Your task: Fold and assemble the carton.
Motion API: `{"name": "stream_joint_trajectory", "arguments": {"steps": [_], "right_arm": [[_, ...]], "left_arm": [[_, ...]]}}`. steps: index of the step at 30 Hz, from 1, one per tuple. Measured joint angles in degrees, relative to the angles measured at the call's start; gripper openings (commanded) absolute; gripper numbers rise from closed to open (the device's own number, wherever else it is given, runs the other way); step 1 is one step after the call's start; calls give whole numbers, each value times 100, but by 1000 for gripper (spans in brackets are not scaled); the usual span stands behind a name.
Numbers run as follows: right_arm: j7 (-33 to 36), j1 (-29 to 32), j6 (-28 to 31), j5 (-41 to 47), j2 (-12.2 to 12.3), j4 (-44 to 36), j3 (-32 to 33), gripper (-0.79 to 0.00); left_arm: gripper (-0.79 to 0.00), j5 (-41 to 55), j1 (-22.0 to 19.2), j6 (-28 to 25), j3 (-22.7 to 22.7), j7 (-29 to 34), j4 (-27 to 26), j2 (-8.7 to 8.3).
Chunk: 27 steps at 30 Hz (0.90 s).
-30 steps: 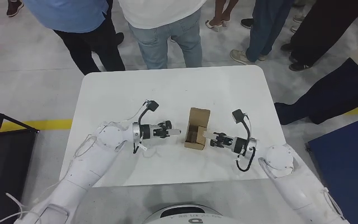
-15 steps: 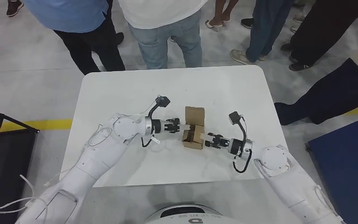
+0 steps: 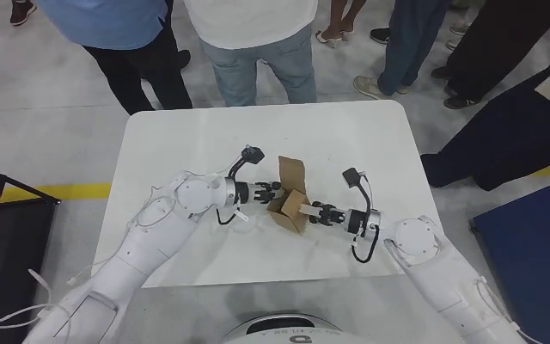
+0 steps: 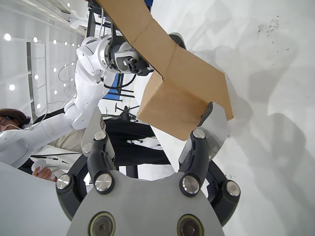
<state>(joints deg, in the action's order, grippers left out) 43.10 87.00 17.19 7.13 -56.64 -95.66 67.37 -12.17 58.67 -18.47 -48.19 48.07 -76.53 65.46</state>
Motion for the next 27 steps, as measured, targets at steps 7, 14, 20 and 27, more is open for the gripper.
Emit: {"name": "stream_joint_trajectory", "arguments": {"steps": [7, 14, 20, 27], "right_arm": [[-67, 55, 46, -71, 11, -83, 86, -86], [-389, 170, 226, -658, 25, -258, 148, -62], [-733, 96, -21, -1485, 5, -523, 44, -105], [-1036, -48, -127, -1709, -36, -510, -20, -132]], "left_arm": [[-785, -503, 259, 516, -184, -52, -673, -96], [0, -442, 442, 951, -347, -234, -838, -119], [0, -428, 482, 1093, -485, -305, -825, -135], [0, 21, 793, 985, -937, -283, -1055, -229]]}}
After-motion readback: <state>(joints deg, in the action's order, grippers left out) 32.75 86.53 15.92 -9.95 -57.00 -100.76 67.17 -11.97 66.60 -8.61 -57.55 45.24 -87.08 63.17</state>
